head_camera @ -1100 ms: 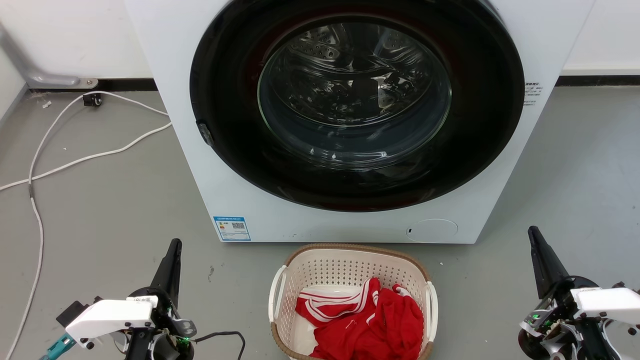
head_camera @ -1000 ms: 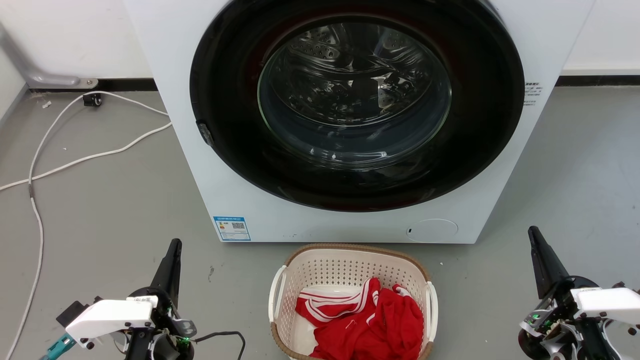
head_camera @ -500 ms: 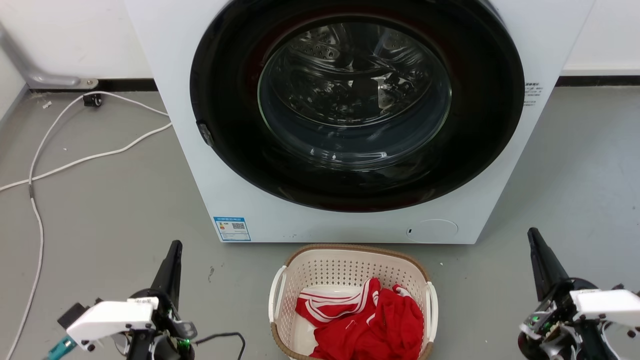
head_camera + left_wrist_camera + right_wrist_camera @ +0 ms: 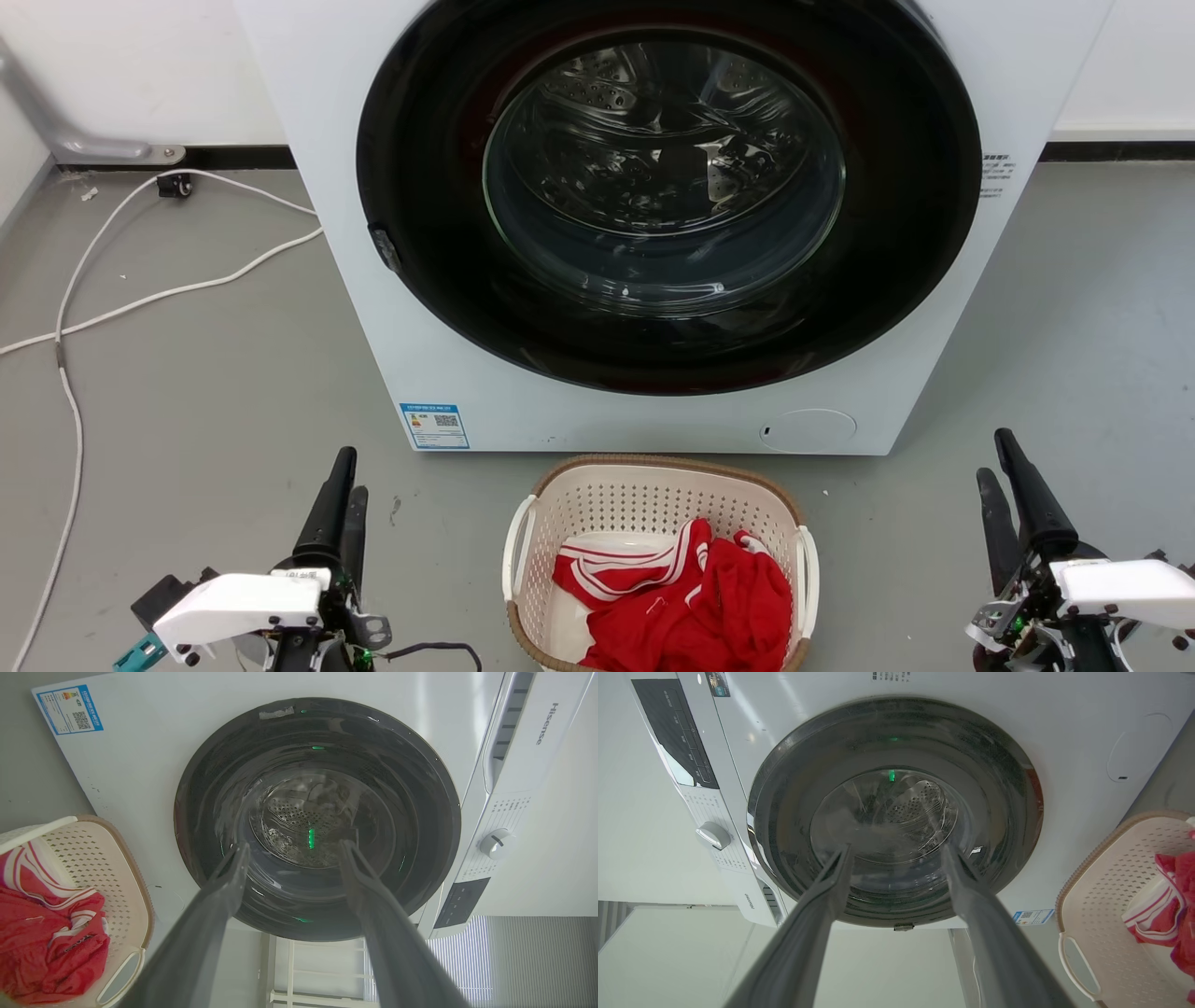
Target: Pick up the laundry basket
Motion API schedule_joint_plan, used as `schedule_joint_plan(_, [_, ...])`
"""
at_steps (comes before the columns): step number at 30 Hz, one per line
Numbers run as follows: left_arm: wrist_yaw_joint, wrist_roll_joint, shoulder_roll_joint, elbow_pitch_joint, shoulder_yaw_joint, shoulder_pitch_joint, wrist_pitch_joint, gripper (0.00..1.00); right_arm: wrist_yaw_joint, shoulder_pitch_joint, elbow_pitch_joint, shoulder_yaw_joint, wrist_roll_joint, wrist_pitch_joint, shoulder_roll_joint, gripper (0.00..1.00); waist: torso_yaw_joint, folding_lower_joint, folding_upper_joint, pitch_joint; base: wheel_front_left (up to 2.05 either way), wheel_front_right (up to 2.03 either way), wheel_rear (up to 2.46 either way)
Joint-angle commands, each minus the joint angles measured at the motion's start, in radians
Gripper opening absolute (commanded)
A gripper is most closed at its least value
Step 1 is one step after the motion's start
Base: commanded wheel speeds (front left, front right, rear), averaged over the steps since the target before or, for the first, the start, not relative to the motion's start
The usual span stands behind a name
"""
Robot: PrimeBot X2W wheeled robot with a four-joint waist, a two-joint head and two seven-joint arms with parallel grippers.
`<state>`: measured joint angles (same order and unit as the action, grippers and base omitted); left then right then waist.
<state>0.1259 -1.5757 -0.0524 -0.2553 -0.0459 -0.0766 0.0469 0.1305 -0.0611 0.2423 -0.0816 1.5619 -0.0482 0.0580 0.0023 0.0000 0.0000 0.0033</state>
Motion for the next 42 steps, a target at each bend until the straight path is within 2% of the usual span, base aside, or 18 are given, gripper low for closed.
schedule_joint_plan(1, [0.003,0.032,-0.005,0.026,0.008,-0.029,-0.013,1.00,0.000,-0.013,-0.026,0.006,-0.030,0.012,0.011,1.00,0.001,0.0000,0.0000,0.000,0.00,0.00,0.00])
schedule_joint_plan(8, [0.003,0.156,-0.005,0.048,0.022,-0.030,-0.039,1.00,0.000,-0.004,-0.040,0.003,-0.145,0.040,0.015,1.00,0.004,0.0000,0.0000,-0.001,0.00,0.00,0.00])
schedule_joint_plan(17, [-0.006,0.372,-0.004,0.081,0.060,-0.030,-0.075,1.00,0.000,0.005,-0.073,-0.011,-0.414,0.076,0.008,1.00,0.006,0.0000,0.0000,-0.002,0.00,0.00,0.00])
schedule_joint_plan(27, [-0.023,0.599,-0.003,0.075,0.125,-0.045,-0.110,1.00,0.000,0.013,-0.100,-0.014,-0.656,0.101,-0.001,1.00,0.010,0.0000,0.0000,-0.003,0.00,0.00,0.00])
schedule_joint_plan(42, [-0.049,0.877,-0.002,0.031,0.184,-0.065,-0.158,1.00,0.000,0.038,-0.134,-0.022,-0.931,0.095,-0.004,1.00,0.014,0.0000,0.0000,-0.006,0.00,0.00,0.00])
